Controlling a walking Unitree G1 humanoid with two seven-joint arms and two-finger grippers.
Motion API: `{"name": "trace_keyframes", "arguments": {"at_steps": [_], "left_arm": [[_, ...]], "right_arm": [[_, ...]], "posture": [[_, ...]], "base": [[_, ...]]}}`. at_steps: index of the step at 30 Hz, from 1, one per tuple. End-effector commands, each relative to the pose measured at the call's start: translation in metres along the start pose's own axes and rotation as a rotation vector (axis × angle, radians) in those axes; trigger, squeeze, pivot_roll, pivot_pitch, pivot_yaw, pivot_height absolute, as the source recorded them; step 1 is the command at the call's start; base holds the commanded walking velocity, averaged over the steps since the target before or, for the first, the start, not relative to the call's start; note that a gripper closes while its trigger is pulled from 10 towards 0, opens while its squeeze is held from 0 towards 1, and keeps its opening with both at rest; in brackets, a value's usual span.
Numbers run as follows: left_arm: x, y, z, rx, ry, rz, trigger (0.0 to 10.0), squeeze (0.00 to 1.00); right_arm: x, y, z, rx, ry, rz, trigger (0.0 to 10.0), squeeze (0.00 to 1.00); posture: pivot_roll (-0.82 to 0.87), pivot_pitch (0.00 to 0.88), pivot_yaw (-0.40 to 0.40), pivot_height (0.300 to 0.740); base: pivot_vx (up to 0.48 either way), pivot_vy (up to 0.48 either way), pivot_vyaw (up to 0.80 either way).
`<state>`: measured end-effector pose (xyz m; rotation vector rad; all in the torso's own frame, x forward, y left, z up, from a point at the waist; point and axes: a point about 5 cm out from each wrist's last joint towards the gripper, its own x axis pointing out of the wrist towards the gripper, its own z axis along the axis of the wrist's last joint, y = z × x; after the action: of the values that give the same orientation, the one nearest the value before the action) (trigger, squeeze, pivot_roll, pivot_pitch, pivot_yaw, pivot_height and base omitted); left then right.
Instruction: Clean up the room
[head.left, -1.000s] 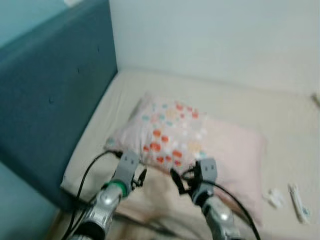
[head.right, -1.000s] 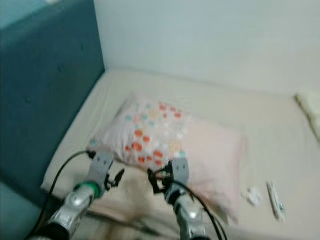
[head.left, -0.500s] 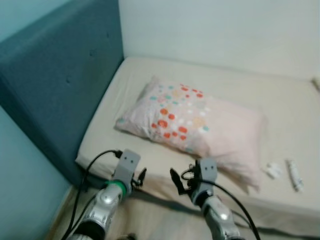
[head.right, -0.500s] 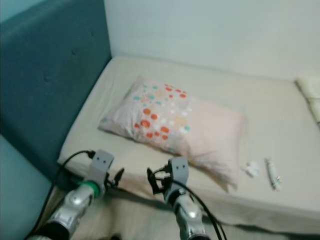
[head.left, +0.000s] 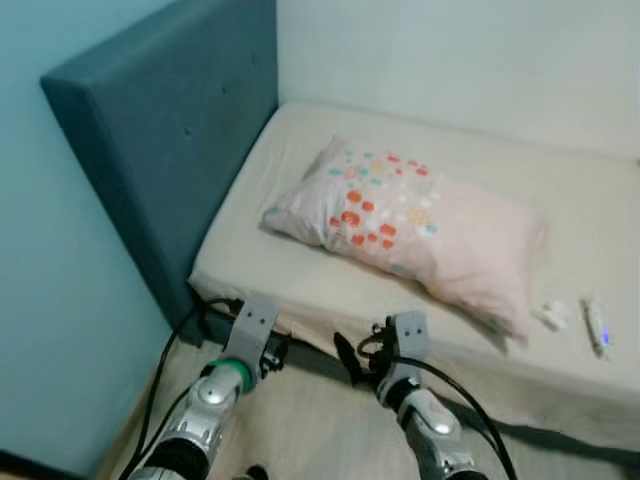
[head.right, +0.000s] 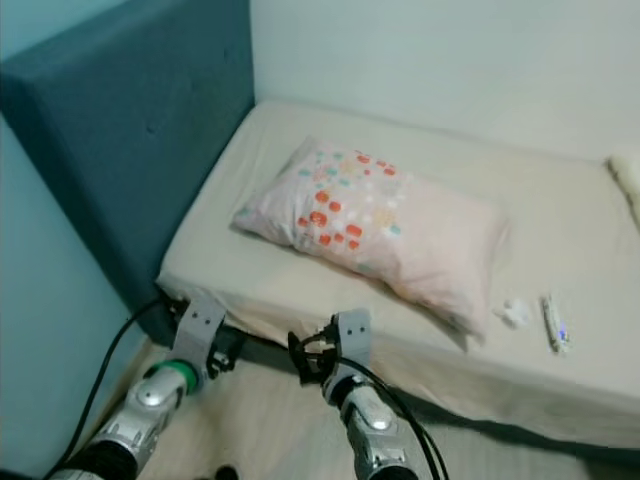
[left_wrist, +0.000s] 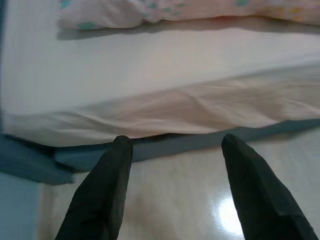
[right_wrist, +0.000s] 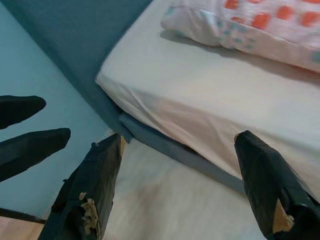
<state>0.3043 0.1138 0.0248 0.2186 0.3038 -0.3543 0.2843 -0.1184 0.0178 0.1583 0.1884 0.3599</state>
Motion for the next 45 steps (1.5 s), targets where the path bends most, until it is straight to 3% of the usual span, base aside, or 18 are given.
{"name": "trace_keyframes", "arguments": {"at_steps": [1,19,36,45], "left_arm": [[-0.001,-0.0033,-0.0043,0.002,0.017,-0.012,10.0,0.0],[-0.0005,-0.0031,-0.0044,0.006,0.023,-0.004,10.0,0.0],[-0.0002,-0.0034,-0.0034,0.009,0.016,0.004,10.0,0.0],[0.0,-0.0043,-0.0023,0.016,0.004,0.003,10.0,0.0]], "right_arm": [[-0.0037,-0.0006,-0.0059,0.02,0.018,-0.01,10.0,0.0],[-0.0035,0.0012,-0.006,0.017,0.015,-0.003,10.0,0.0],[-0.004,-0.0011,-0.005,0.011,0.011,-0.018,10.0,0.0],[-0.0042,-0.0028,-0.0045,0.023,0.006,-0.033,10.0,0.0]], "posture": [[0.04,0.035,-0.019,0.715],[0.05,0.042,-0.016,0.715],[0.04,0.046,-0.018,0.715],[0.04,0.046,-0.019,0.715]], "base": [[-0.281,0.0,0.0],[-0.122,0.0,0.0],[0.0,0.0,0.73],[0.332,0.0,0.0]]}}
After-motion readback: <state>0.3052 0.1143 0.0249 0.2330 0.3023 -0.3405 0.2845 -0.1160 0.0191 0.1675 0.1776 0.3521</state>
